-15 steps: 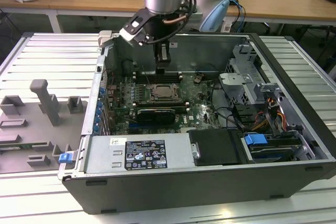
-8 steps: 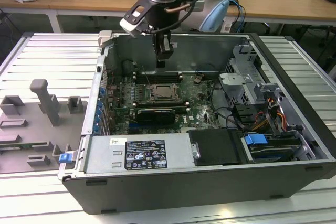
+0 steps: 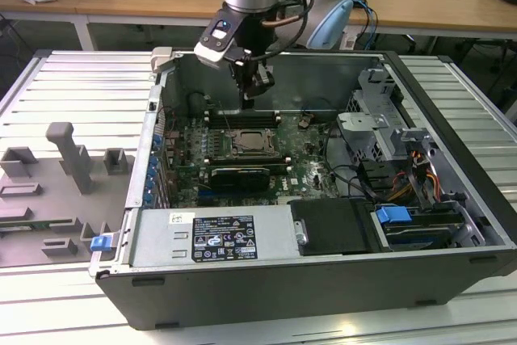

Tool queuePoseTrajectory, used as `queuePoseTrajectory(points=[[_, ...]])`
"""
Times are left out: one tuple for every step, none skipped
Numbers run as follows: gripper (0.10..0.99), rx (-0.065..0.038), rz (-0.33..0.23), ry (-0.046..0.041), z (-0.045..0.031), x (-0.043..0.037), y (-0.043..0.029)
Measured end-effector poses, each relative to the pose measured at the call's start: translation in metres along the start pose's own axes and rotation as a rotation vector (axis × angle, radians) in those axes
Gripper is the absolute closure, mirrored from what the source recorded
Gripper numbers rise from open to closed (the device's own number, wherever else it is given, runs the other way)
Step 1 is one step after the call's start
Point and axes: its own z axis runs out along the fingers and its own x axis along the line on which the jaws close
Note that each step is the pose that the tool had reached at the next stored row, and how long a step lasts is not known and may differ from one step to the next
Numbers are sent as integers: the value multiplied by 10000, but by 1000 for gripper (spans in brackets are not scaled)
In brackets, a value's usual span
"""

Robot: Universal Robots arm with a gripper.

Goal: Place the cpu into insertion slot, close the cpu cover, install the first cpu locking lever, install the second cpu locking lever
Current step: 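Install the first cpu locking lever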

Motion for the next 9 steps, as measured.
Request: queuePoseTrajectory(points=[[980,-1,-125,3,4,0,0],[980,-1,-281,7,10,1,-2],[980,4,-770,13,18,2,-4],[980,5,-1270,22,20,2,-5],[980,5,-1833,33,21,2,-4],[980,6,-2302,42,21,2,-4],[980,8,-2803,51,22,2,-4],[980,9,-3147,57,22,2,-4],[980,9,-3342,60,22,2,-4]])
